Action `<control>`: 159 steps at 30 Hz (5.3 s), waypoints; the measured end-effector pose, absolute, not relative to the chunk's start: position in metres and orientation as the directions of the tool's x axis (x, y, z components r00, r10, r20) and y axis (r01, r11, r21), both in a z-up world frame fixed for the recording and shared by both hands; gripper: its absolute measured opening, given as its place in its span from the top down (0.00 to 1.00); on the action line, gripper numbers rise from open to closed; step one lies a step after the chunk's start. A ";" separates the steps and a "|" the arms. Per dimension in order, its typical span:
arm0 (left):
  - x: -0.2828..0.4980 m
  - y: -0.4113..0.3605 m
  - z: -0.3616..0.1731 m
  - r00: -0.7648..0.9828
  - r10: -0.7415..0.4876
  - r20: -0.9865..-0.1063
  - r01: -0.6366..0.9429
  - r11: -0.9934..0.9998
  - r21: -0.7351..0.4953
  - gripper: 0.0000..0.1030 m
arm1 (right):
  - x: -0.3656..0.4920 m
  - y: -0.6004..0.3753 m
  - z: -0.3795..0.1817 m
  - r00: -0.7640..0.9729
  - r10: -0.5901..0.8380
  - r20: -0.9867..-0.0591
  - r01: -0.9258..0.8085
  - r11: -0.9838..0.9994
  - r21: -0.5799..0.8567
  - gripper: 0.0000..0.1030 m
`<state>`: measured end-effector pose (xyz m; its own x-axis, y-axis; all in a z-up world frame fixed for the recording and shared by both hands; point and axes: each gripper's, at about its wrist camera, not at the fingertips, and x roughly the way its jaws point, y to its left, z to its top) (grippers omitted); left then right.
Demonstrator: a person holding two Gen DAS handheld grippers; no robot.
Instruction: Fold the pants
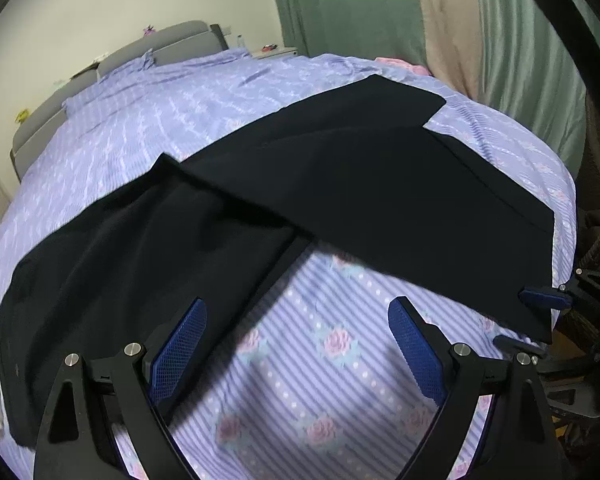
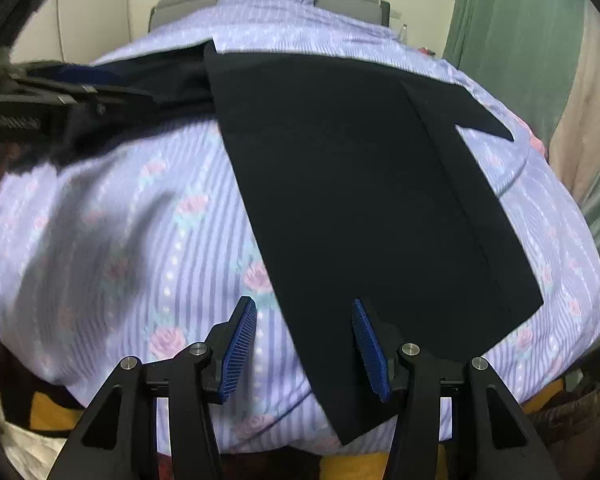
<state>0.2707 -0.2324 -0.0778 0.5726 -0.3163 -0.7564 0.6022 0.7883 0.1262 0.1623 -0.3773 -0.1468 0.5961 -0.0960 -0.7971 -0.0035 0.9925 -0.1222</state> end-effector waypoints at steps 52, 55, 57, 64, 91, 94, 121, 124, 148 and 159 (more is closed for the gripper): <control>0.419 -0.298 -0.037 0.684 -0.208 -0.699 0.416 0.899 0.140 0.09 | 0.473 -0.544 0.019 0.653 -0.608 -0.452 0.420 0.787 -0.452 0.98; 0.437 -0.312 -0.046 0.670 -0.203 -0.714 0.435 0.887 0.157 0.09 | 0.510 -0.556 -0.003 0.607 -0.628 -0.487 0.418 0.774 -0.476 0.98; 0.448 -0.319 -0.050 0.674 -0.197 -0.712 0.441 0.880 0.175 0.09 | 0.527 -0.558 -0.018 0.581 -0.652 -0.487 0.403 0.750 -0.524 0.98; 0.469 -0.337 -0.063 0.665 -0.186 -0.723 0.457 0.867 0.197 0.09 | 0.554 -0.585 -0.056 0.442 -0.685 -0.580 0.378 0.728 -0.571 0.54; 0.271 -0.174 -0.008 0.727 -0.249 -0.640 0.379 0.923 0.071 0.07 | 0.236 -0.430 0.009 0.846 -0.187 -0.499 0.155 0.982 -0.106 0.27; 0.245 -0.137 -0.014 0.744 -0.200 -0.638 0.327 0.941 0.086 0.06 | 0.219 -0.382 0.003 0.871 -0.052 -0.488 0.033 0.998 -0.047 0.27; 0.192 0.077 -0.083 0.679 0.096 -0.728 -0.108 0.994 0.031 0.06 | 0.280 -0.151 -0.136 0.557 0.408 -0.724 -0.342 0.906 0.247 0.45; 0.200 0.074 -0.088 0.672 0.088 -0.735 -0.099 0.995 0.028 0.06 | 0.288 -0.147 -0.135 0.550 0.406 -0.730 -0.347 0.906 0.243 0.45; 0.223 0.106 -0.095 0.639 0.182 -0.747 -0.188 0.979 0.078 0.06 | 0.296 -0.133 -0.112 0.556 0.402 -0.727 -0.429 0.888 0.164 0.87; 0.269 0.173 -0.096 0.701 0.048 -0.711 -0.178 0.978 -0.110 0.06 | 0.294 -0.106 -0.131 0.570 0.196 -0.798 -0.351 0.936 -0.020 0.87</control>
